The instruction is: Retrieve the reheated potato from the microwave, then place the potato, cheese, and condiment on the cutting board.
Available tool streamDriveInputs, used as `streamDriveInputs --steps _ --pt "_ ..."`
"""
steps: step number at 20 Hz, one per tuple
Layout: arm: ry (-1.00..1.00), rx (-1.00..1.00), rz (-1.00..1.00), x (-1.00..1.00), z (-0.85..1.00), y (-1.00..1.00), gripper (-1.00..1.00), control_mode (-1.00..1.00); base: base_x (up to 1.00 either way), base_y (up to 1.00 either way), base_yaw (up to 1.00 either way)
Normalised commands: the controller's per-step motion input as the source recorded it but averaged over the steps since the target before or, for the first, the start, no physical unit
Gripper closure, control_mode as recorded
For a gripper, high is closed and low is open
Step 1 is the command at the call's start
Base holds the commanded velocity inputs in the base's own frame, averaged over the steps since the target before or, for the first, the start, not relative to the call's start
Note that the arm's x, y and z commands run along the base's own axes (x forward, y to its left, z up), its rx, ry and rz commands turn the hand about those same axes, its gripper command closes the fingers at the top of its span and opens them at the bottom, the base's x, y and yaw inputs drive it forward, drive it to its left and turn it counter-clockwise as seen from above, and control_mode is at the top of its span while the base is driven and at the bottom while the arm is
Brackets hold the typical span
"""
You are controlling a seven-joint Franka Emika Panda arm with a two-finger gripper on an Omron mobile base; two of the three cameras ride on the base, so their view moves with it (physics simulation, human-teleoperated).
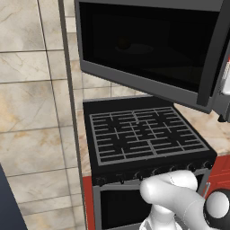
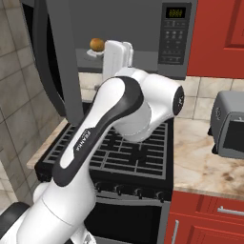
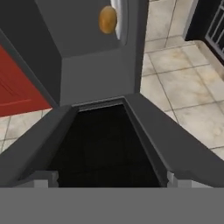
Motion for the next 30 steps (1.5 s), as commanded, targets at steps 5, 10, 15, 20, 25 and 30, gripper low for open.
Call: streamDriveInputs --steps 5,10,15,20,25,30 --pt "-0.15 0.00 0.08 0.17 0.00 0.23 -1.00 -1.00 0.00 0.00 0.00" --pt "-0.12 0.00 0.12 0.01 0.00 0.23 -1.00 -1.00 0.00 0.00 0.00" --pt "-0.07 0.00 0.16 -0.21 0.05 0.20 -1.00 -1.00 0.00 0.00 0.00" --pt "0.00 0.00 0.18 -0.42 0.13 0.20 -1.00 -1.00 0.00 0.00 0.00" --pt "-0.01 -0.01 0.17 -0.46 0.10 0.25 -1.00 -1.00 0.00 0.00 0.00" --pt "-0.02 -0.03 0.17 -0.51 0.01 0.35 -1.00 -1.00 0.00 0.00 0.00"
